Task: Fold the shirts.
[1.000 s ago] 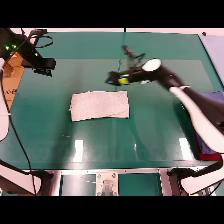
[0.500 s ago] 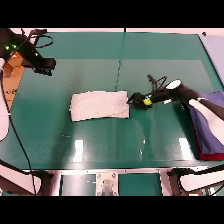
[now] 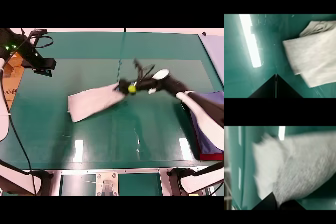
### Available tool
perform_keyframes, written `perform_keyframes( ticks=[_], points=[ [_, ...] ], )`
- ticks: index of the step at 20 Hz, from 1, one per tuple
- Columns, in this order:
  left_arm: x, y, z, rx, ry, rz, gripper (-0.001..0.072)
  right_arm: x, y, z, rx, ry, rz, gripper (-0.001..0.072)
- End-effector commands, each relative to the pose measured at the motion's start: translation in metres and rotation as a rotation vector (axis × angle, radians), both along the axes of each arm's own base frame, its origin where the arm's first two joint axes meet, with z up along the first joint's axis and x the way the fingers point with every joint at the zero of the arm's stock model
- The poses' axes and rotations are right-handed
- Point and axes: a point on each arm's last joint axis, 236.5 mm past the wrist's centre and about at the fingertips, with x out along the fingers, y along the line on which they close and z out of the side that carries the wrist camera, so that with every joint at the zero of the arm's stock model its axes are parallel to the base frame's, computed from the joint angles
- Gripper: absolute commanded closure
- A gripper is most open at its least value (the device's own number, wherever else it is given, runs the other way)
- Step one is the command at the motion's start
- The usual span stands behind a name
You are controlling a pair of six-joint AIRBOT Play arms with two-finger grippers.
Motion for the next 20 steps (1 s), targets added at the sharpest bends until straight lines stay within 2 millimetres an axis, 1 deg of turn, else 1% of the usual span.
perform_keyframes(
  ticks=[1,2,3,4,5,6,8,9,10,12,13,14,16,18,20],
  points=[
    [-0.001,0.0,0.0,-0.001,0.002,0.0,0.0689,0.036,-0.075,0.095,-0.019,-0.154,-0.154,0.0703],
    [-0.001,0.0,0.0,-0.001,0.002,0.0,0.0688,0.041,-0.116,0.116,-0.046,-0.176,-0.223,0.0703],
    [-0.001,0.0,0.0,-0.001,0.002,0.0,0.0688,0.041,-0.156,0.131,-0.071,-0.187,-0.288,0.0704],
    [0.0,0.0,0.0,-0.002,0.001,0.0,0.0689,0.039,-0.201,0.143,-0.102,-0.19,-0.369,0.0704],
    [0.0,0.0,0.0,-0.002,0.001,0.0,0.0688,0.034,-0.241,0.151,-0.127,-0.196,-0.443,0.0703],
    [0.0,0.0,0.001,-0.002,0.001,0.0,0.0689,0.025,-0.283,0.159,-0.152,-0.198,-0.52,0.0703],
    [-0.001,0.0,0.001,-0.003,0.001,-0.001,0.0689,-0.001,-0.358,0.17,-0.204,-0.185,-0.669,0.0704],
    [0.0,-0.001,0.001,-0.004,0.001,-0.001,0.0689,-0.018,-0.391,0.172,-0.23,-0.17,-0.738,0.0703],
    [-0.001,-0.001,0.001,-0.004,0.001,-0.001,0.0689,-0.038,-0.424,0.173,-0.259,-0.138,-0.818,0.0703],
    [-0.001,-0.001,0.001,-0.004,0.001,-0.003,0.0688,-0.081,-0.475,0.175,-0.33,-0.083,-0.956,0.0703],
    [-0.001,-0.001,0.001,-0.004,0.001,-0.003,0.0688,-0.105,-0.494,0.175,-0.366,-0.047,-1.021,0.0703],
    [-0.001,-0.002,0.001,-0.009,0.001,-0.005,0.0688,-0.126,-0.507,0.174,-0.397,-0.007,-1.071,0.0704],
    [-0.001,-0.007,0.001,-0.029,0.001,-0.012,0.0688,-0.172,-0.524,0.166,-0.497,0.102,-1.141,0.0704],
    [-0.001,-0.013,0.002,-0.054,0.001,-0.019,0.0689,-0.217,-0.53,0.145,-0.607,0.249,-1.176,0.0704],
    [-0.001,-0.019,0.003,-0.078,-0.001,-0.028,0.0689,-0.252,-0.526,0.119,-0.665,0.394,-1.203,0.0704]
  ],
)
